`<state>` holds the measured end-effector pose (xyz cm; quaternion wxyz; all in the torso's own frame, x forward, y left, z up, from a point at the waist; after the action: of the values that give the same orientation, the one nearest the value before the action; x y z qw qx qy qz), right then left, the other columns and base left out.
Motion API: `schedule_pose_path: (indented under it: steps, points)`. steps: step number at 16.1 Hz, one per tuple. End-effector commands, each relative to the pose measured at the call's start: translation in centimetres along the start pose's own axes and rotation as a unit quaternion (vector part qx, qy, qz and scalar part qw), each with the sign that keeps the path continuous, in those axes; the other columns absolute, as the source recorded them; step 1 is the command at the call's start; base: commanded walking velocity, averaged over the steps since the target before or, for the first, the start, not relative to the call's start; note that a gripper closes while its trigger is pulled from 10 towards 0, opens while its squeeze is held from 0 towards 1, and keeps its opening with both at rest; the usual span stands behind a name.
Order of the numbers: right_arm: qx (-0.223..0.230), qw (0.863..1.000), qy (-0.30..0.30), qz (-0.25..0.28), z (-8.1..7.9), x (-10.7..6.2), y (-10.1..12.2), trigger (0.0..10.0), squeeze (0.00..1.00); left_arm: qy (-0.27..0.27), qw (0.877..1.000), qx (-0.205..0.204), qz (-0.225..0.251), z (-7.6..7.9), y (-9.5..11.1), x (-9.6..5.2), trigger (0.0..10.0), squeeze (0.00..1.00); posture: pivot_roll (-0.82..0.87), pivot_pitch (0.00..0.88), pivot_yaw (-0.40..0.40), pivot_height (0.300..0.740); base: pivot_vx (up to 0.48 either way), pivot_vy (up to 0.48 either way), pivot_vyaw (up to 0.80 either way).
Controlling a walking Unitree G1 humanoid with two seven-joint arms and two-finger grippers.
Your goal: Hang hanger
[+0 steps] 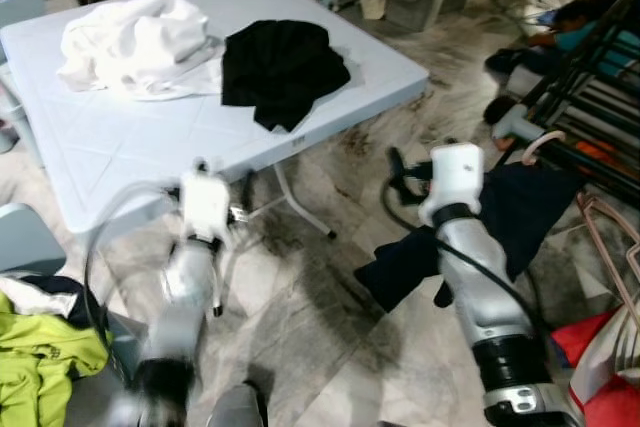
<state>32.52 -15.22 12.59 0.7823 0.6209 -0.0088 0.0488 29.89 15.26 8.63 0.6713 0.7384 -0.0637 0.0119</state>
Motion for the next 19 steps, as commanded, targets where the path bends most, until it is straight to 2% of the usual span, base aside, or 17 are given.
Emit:
schedule_pose_path:
  steps: [1, 2, 5, 6, 7, 10, 14, 17, 19]
  points:
    - [0.006, 1.0, -0.005, 0.001, 0.2, 0.1, -0.2, 10.0, 0.0, 0.052, 0.998, 0.005, 0.036, -2.5, 1.6, 0.2, 10.0, 0.0, 0.04, 0.0, -0.058, 0.74, 0.0, 0.0, 0.0]
    - [0.011, 1.0, -0.007, -0.007, 0.2, -0.1, -0.7, 10.0, 0.0, 0.071, 0.997, 0.004, 0.043, -3.5, 2.1, -0.2, 10.0, 0.0, 0.05, 0.0, -0.059, 0.74, 0.0, 0.0, 0.0]
    - [0.015, 1.0, 0.019, -0.004, -0.6, -1.1, -0.7, 10.0, 0.0, 0.102, 0.995, 0.006, 0.021, -4.6, 2.1, -2.1, 10.0, 0.0, 0.06, 0.0, -0.072, 0.74, 0.0, 0.0, 0.0]
    - [0.013, 0.999, 0.029, -0.006, -0.9, -1.6, -0.9, 10.0, 0.0, 0.114, 0.993, 0.018, 0.02, -4.9, 2.1, -2.6, 10.0, 0.0, 0.06, 0.0, -0.072, 0.74, 0.0, 0.0, 0.43]
    - [0.001, 0.999, 0.045, -0.004, -1.4, -2.3, -1.1, 10.0, 0.0, 0.122, 0.992, 0.014, 0.01, -5.0, 2.1, -3.3, 10.0, 0.0, 0.05, 0.0, -0.069, 0.74, 0.0, 0.0, 0.8]
    - [0.023, 0.999, 0.043, -0.019, -1.5, -3.4, -1.7, 10.0, 0.0, 0.098, 0.995, 0.01, -0.013, -3.8, 1.9, -4.5, 10.0, 0.0, 0.05, 0.01, -0.058, 0.74, 0.0, 0.0, 0.8]
    - [0.018, 0.998, 0.054, 0.012, -1.7, -2.2, 0.1, 10.0, 0.0, 0.047, 0.998, -0.021, -0.046, -2.7, 1.7, -4.5, 10.0, 0.0, 0.01, 0.016, -0.023, 0.74, 0.0, 0.0, 0.8]
    - [0.013, 0.999, 0.041, -0.001, -0.5, -2.3, -0.5, 10.0, 0.0, 0.036, 0.998, -0.011, -0.042, -2.2, 2.2, -3.8, 10.0, 0.0, 0.02, 0.013, -0.031, 0.74, 0.0, 0.0, 0.8]
    - [0.023, 0.999, 0.037, -0.017, -0.4, -2.5, -0.9, 10.0, 0.0, 0.04, 0.998, -0.022, -0.047, -2.2, 2.2, -3.8, 10.0, 0.0, 0.01, 0.016, -0.036, 0.74, 0.0, 0.0, 0.0]
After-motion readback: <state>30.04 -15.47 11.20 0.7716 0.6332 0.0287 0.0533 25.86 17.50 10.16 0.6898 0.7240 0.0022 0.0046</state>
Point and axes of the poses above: a point about 5 cm out from each wrist's last joint towards the gripper, its own x axis pointing out of the wrist towards the gripper, its own y axis along the axis of the wrist's last joint, z = x × y, the point moved 1 cm from there along x, pointing out of the wrist towards the gripper, and after that the axes turned 5 degrees about -x, right-handed, at the moved point
